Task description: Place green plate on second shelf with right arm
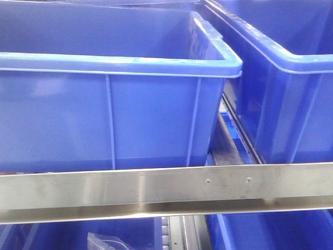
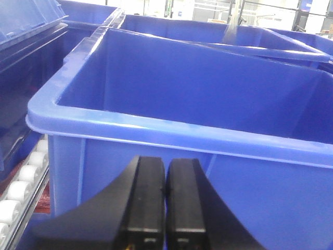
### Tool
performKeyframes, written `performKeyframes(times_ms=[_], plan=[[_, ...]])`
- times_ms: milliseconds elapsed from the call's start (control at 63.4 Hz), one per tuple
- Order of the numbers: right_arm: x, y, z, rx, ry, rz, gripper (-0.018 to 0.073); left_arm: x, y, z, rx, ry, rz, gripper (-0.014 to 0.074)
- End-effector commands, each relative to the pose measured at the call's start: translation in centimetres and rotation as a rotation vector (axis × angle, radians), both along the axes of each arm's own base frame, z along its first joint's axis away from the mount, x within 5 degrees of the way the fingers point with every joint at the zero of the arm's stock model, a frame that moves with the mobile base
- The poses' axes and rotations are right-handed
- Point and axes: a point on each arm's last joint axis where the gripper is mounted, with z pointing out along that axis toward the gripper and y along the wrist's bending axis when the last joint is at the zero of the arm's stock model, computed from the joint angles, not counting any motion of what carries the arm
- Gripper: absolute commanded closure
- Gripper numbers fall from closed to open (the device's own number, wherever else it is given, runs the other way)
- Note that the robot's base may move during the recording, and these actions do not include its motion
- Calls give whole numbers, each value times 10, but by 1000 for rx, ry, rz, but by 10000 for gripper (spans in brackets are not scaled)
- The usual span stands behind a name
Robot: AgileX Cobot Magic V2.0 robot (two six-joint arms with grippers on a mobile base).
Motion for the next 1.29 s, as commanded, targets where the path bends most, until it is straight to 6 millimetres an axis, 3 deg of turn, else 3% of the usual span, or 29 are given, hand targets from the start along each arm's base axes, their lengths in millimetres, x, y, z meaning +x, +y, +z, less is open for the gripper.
performKeyframes(times_ms=[0,268,1278], plan=[[0,-5,8,-23,-35,-53,503,0,0,-5,-17,-61,-5,466],[1,-12,8,2,-36,-133,503,0,0,-5,-17,-61,-5,466],[0,-5,7,-109,-44,-68,503,0,0,-5,-17,-61,-5,466]])
